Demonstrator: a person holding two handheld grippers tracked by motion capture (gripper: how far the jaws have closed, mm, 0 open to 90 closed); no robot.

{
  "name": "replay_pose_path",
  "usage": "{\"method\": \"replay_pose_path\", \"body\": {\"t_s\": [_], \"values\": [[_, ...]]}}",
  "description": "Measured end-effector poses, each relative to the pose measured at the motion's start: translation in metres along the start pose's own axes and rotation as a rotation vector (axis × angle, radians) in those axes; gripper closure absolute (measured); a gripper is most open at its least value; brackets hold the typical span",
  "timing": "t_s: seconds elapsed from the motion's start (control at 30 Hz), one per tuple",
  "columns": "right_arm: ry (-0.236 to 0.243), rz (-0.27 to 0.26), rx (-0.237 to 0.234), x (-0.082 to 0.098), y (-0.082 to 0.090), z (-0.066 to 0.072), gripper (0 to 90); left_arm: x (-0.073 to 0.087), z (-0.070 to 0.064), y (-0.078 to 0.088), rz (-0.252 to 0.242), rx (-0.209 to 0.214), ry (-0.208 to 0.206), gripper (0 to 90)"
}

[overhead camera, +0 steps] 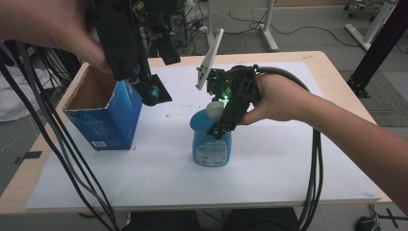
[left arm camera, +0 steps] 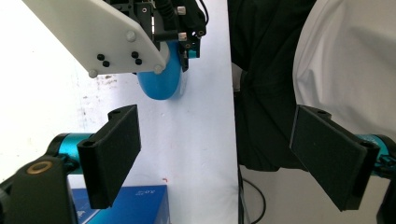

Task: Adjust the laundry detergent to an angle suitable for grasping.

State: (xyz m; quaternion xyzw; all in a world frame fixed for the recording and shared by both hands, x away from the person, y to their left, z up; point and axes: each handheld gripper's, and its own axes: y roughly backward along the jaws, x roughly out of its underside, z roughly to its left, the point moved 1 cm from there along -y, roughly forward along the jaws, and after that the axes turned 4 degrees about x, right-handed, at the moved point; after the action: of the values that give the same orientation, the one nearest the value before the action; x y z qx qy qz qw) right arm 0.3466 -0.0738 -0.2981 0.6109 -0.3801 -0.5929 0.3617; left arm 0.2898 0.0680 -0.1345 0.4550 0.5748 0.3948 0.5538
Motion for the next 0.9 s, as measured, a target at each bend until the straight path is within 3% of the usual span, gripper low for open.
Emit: {"method": "replay_pose_path", "body": {"t_s": [0.33,0.43,0.6,0.73,0.9], "values": [[0.002,0.0,-0.009,-0.001,-0.001,-0.001,35.8,0.0,0.001,-0.002,-0.001,0.0,0.004,16.4],[-0.014,-0.028,-0.017,-0.002,0.003,-0.002,30.6,0.0,0.001,-0.002,0.0,0.001,0.002,16.4],[-0.028,-0.023,-0.018,-0.002,0.008,-0.003,22.5,0.0,-0.001,-0.002,-0.001,0.001,0.001,16.5],[-0.049,-0.033,-0.039,0.003,0.018,-0.005,21.8,0.0,0.0,-0.002,0.0,0.001,-0.001,16.4],[-0.081,-0.065,-0.029,0.011,0.04,-0.009,21.7,0.0,0.0,-0.002,0.0,0.002,-0.001,16.4]]}}
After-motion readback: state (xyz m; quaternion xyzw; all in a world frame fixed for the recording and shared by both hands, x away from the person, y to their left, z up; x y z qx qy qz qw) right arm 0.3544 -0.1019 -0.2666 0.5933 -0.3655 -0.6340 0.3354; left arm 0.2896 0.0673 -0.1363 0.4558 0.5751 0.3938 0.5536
